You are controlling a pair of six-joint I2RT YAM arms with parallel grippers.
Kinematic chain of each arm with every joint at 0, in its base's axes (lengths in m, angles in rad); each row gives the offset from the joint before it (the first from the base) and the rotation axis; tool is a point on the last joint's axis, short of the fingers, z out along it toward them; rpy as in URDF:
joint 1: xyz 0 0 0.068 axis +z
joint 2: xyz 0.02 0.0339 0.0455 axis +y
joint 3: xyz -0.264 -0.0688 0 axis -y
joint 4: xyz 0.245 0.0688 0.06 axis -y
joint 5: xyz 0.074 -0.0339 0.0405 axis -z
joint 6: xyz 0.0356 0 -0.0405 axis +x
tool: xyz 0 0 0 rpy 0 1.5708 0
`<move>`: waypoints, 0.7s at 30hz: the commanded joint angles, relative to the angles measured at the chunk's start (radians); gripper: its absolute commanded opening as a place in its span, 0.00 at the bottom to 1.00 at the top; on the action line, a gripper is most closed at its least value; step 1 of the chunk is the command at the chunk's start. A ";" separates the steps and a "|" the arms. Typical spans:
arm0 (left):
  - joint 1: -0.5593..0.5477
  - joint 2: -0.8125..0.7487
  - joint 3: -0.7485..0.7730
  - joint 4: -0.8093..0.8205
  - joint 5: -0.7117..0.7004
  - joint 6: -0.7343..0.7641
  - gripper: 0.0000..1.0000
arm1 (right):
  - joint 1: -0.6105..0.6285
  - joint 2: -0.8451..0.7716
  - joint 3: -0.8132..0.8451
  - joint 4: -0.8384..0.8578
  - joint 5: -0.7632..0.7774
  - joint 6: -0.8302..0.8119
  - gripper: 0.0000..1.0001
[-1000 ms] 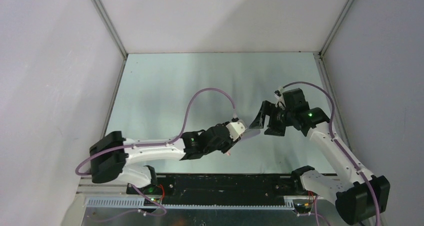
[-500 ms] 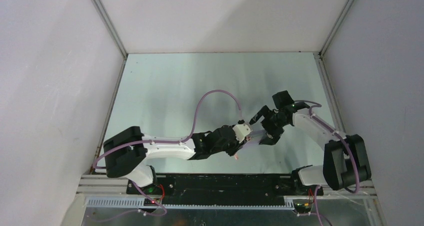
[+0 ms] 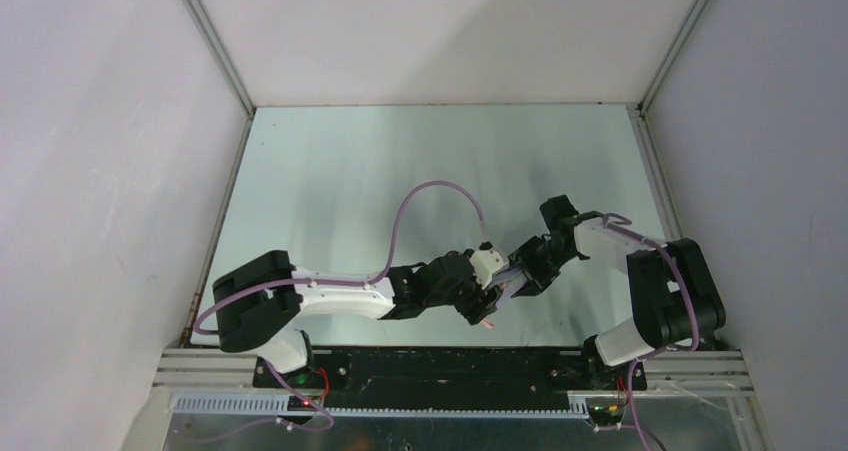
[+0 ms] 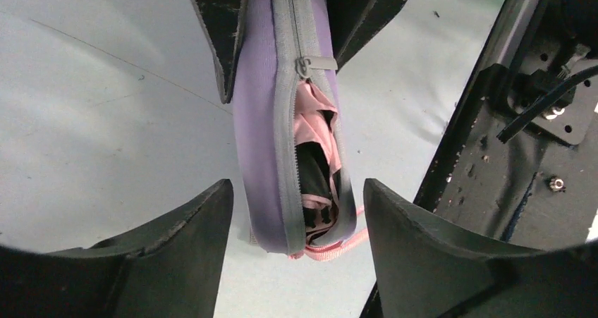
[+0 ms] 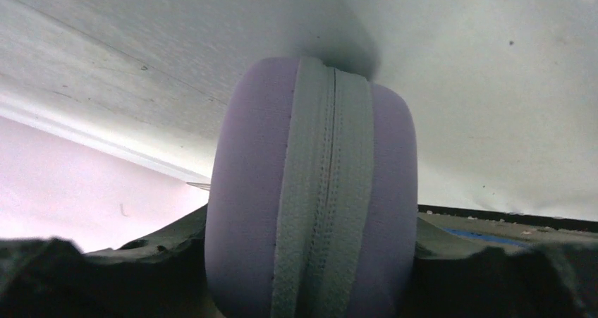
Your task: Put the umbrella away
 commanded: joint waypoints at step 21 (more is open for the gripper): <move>0.366 -0.341 0.318 -0.455 0.140 -0.290 1.00 | -0.011 -0.392 0.097 0.938 -0.189 -0.288 0.40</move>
